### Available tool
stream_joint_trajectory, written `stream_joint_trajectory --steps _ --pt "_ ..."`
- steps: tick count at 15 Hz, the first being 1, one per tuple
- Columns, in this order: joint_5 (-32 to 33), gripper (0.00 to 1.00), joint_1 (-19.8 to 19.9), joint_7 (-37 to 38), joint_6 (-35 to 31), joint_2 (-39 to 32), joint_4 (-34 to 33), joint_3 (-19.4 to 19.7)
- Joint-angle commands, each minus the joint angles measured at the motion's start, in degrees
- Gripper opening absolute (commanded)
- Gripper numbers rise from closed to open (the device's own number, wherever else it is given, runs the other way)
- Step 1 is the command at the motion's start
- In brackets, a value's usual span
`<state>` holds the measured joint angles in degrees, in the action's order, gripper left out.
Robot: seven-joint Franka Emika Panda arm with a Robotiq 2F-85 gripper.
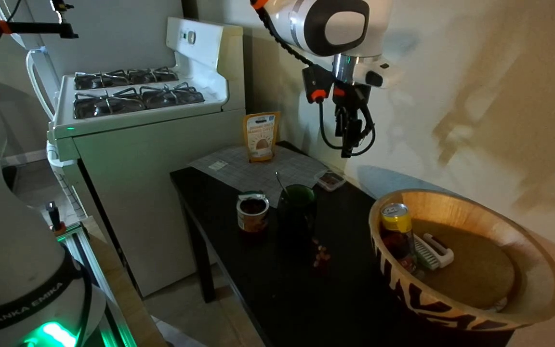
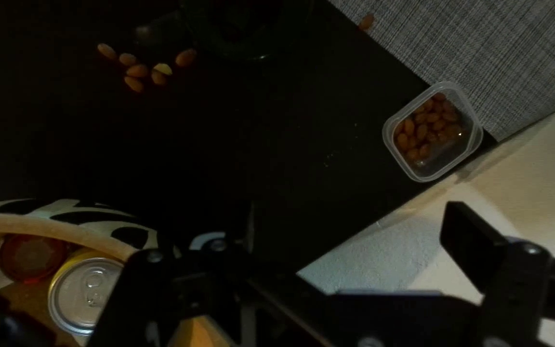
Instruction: Pour out the contents of the bowl into the cup
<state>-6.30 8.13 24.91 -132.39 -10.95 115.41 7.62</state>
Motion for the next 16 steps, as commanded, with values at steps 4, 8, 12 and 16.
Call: stream_joint_trajectory --steps 4,8,12,16 --pt "-8.2 1.00 -3.4 3.4 -15.7 -10.1 -0.6 -2.5" --pt "-10.2 1.00 -6.2 7.3 -24.7 -16.9 -2.0 -2.5" --pt "-10.2 0.99 -7.0 8.8 -24.0 -21.6 -6.2 -2.3" --pt "-9.6 0.94 -6.3 8.2 -19.8 -25.9 -11.7 -1.8"
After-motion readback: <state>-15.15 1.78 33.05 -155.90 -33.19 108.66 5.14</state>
